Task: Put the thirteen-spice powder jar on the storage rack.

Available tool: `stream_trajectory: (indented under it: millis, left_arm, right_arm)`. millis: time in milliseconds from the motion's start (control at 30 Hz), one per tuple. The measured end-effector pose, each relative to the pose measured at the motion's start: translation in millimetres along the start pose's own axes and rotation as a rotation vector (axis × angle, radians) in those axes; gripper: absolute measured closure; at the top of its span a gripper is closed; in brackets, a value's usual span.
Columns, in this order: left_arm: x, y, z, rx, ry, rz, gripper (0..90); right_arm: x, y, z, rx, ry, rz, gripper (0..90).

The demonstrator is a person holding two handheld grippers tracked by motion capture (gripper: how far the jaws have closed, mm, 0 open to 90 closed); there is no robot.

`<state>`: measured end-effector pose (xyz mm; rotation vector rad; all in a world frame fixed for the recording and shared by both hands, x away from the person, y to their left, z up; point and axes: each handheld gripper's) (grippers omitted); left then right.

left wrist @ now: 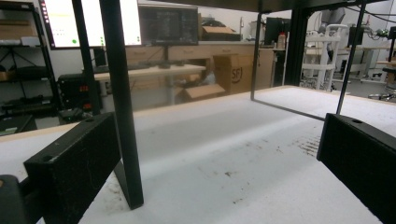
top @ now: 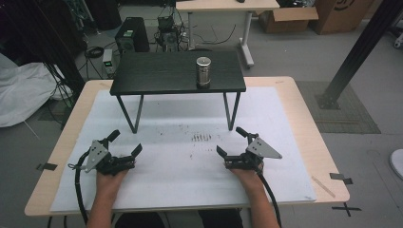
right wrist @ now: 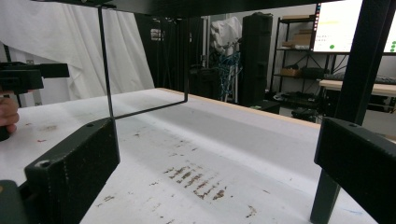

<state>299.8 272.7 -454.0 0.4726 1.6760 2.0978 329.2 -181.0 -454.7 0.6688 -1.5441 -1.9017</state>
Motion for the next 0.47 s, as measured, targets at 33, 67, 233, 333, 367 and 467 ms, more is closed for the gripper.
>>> stream_trajectory:
  millis: [33,67,233,333,367,467]
  left_arm:
    - [0.0,0.0,0.1,0.001,-0.001,0.001,0.2]
    - [0.1,0.0,0.1,0.000,0.000,0.001,0.2]
    - [0.1,0.0,0.1,0.000,-0.001,0.001,0.3]
    - [0.2,-0.1,0.3,0.002,-0.002,0.000,0.2]
    - [0.1,0.0,0.2,0.000,-0.002,0.000,0.3]
    - [0.3,0.0,-0.1,-0.002,0.001,-0.001,0.2]
  right_arm:
    - [0.0,0.0,-0.1,-0.001,0.000,0.000,0.0]
    - [0.0,0.0,0.0,-0.001,0.000,0.000,0.0]
    - [0.0,0.0,0.0,0.000,0.000,0.000,0.0]
    - [0.0,-0.1,0.2,0.004,0.001,0.000,0.0]
    - [0.0,-0.1,0.5,0.004,0.000,0.000,0.0]
    - [0.1,-0.1,0.4,0.005,0.000,-0.002,0.0]
Point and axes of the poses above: each handheld gripper's, and its own axes: x roughly backward along the jaws, y roughly out of its top, z roughly to its left, and after that the axes turned 12 degrees about -x, right-handed
